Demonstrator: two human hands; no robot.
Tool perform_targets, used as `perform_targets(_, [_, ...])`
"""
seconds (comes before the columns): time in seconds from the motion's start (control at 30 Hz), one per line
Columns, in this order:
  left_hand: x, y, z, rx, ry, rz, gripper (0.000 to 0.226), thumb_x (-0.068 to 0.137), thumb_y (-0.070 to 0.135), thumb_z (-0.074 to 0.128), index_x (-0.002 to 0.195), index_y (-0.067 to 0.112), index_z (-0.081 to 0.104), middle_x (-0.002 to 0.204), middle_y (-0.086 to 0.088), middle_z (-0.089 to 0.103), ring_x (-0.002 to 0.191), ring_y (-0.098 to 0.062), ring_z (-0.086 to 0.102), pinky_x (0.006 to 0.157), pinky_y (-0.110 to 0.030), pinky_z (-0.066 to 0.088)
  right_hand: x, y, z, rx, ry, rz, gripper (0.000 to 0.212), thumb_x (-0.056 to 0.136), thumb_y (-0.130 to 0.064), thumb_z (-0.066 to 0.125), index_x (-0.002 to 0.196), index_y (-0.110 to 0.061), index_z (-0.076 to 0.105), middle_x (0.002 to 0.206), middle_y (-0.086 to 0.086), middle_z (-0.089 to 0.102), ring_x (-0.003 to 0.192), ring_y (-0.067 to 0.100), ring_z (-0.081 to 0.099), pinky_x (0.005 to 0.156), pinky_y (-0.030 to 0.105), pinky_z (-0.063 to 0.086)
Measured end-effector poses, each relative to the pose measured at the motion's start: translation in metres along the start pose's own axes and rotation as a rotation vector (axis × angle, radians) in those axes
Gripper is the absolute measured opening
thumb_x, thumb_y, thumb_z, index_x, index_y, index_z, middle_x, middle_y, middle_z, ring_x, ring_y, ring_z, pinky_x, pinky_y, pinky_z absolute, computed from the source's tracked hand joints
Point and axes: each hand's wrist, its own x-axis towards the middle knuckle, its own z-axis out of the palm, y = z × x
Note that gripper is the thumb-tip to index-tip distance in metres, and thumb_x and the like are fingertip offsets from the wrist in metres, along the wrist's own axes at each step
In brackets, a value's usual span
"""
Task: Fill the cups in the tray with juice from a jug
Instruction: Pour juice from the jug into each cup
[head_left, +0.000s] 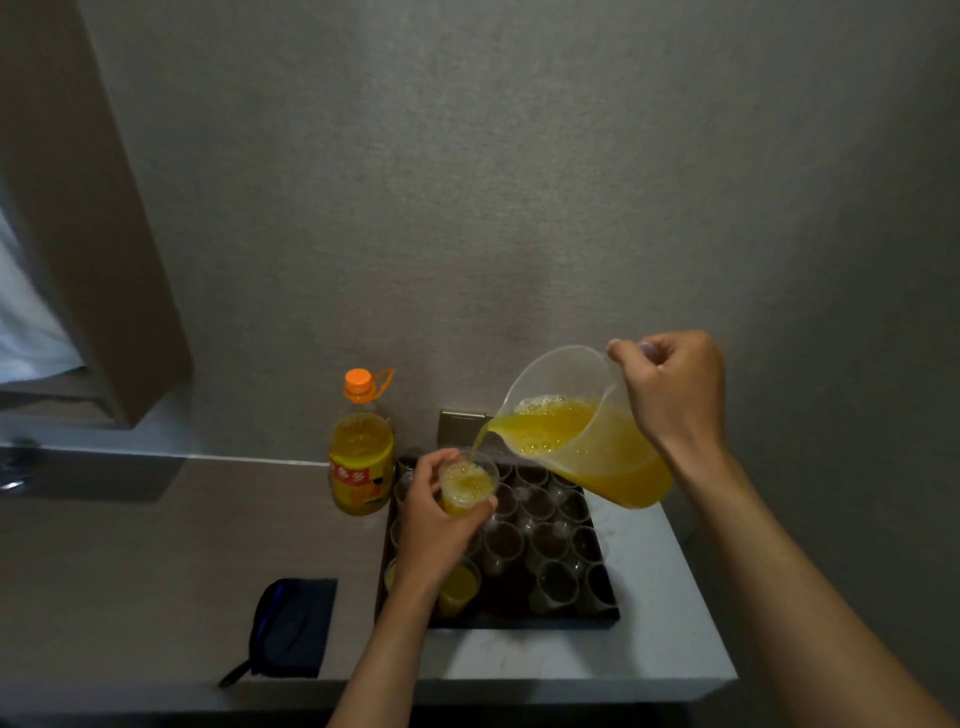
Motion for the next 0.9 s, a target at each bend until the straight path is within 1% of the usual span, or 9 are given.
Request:
perform_targets(0.07, [-0.0003, 0.0008, 0.0002, -0.001, 0.000, 0.004, 0.063, 0.074, 0.007, 0.089, 0.120, 0.037, 0.058, 0.113, 0.022, 0.066, 0.103, 0.004, 0.064, 0.081, -0.023, 0.057, 0.0004, -0.0010, 0.0005, 0.001, 0.002, 0.000, 0.054, 0.086, -0.023, 0.070, 0.044, -0.018, 0.036, 0.040, -0.009, 0.027, 0.041, 0.012, 0.024, 0.050, 0.032, 0.030])
perform_targets(0.17, [-0.0007, 0.0016, 0.0006, -0.001, 0.000, 0.007, 0.063, 0.074, 0.007, 0.088, 0.120, 0.036, 0.058, 0.113, 0.027, 0.065, 0.103, 0.002, 0.066, 0.081, -0.023, 0.057, 0.0003, -0.0019, 0.0013, -0.003, 0.006, 0.004, 0.055, 0.086, -0.021, 0.070, 0.045, -0.018, 0.034, 0.040, -0.008, 0.025, 0.041, 0.010, 0.022, 0.050, 0.030, 0.026])
perform_targets(0.27, [-0.0009, 0.0019, 0.0008, 0.004, 0.000, 0.004, 0.063, 0.073, 0.008, 0.089, 0.119, 0.038, 0.058, 0.113, 0.027, 0.065, 0.104, 0.003, 0.065, 0.080, -0.022, 0.056, -0.0001, -0.0017, 0.0013, 0.000, 0.003, 0.004, 0.052, 0.085, -0.021, 0.070, 0.045, -0.017, 0.037, 0.041, -0.009, 0.027, 0.041, 0.012, 0.024, 0.050, 0.031, 0.028])
perform_targets(0.37, [-0.0011, 0.0018, 0.0012, 0.010, 0.008, 0.014, 0.063, 0.072, 0.008, 0.090, 0.118, 0.037, 0.058, 0.113, 0.026, 0.066, 0.104, 0.003, 0.065, 0.082, -0.023, 0.056, -0.0001, -0.0013, 0.0017, -0.005, 0.004, 0.005, 0.053, 0.086, -0.020, 0.070, 0.045, -0.018, 0.036, 0.041, -0.009, 0.026, 0.041, 0.011, 0.024, 0.050, 0.030, 0.027])
perform_targets(0.5, [-0.0013, 0.0024, 0.0010, 0.005, 0.001, 0.010, 0.062, 0.073, 0.007, 0.089, 0.118, 0.037, 0.059, 0.112, 0.027, 0.066, 0.102, 0.004, 0.065, 0.080, -0.022, 0.056, -0.0002, 0.0001, 0.0026, -0.008, -0.001, 0.002, 0.051, 0.086, -0.021, 0.069, 0.045, -0.016, 0.038, 0.042, -0.008, 0.027, 0.042, 0.013, 0.025, 0.050, 0.032, 0.028])
perform_targets(0.63, [0.0000, 0.0005, -0.0003, 0.009, 0.010, 0.004, 0.063, 0.072, 0.010, 0.090, 0.118, 0.040, 0.059, 0.114, 0.024, 0.066, 0.105, 0.002, 0.065, 0.085, -0.028, 0.058, 0.0001, 0.0011, 0.0035, -0.016, 0.001, 0.001, 0.050, 0.085, -0.022, 0.069, 0.045, -0.016, 0.039, 0.042, -0.008, 0.027, 0.042, 0.013, 0.025, 0.050, 0.031, 0.028])
perform_targets(0.8, [0.0013, -0.0007, -0.0013, 0.013, 0.011, 0.004, 0.064, 0.072, 0.010, 0.090, 0.119, 0.039, 0.058, 0.117, 0.018, 0.066, 0.105, 0.003, 0.064, 0.085, -0.028, 0.058, 0.0006, 0.0041, 0.0053, -0.025, 0.001, 0.008, 0.051, 0.086, -0.023, 0.069, 0.046, -0.012, 0.040, 0.042, -0.008, 0.029, 0.041, 0.014, 0.026, 0.047, 0.036, 0.031])
perform_targets(0.9, [0.0021, -0.0018, -0.0016, 0.023, 0.013, 0.006, 0.064, 0.072, 0.010, 0.090, 0.120, 0.038, 0.058, 0.118, 0.016, 0.066, 0.106, 0.003, 0.064, 0.086, -0.026, 0.057, -0.0004, 0.0049, 0.0069, -0.020, -0.005, 0.008, 0.052, 0.087, -0.021, 0.069, 0.045, -0.016, 0.039, 0.039, -0.009, 0.028, 0.040, 0.012, 0.026, 0.049, 0.031, 0.028])
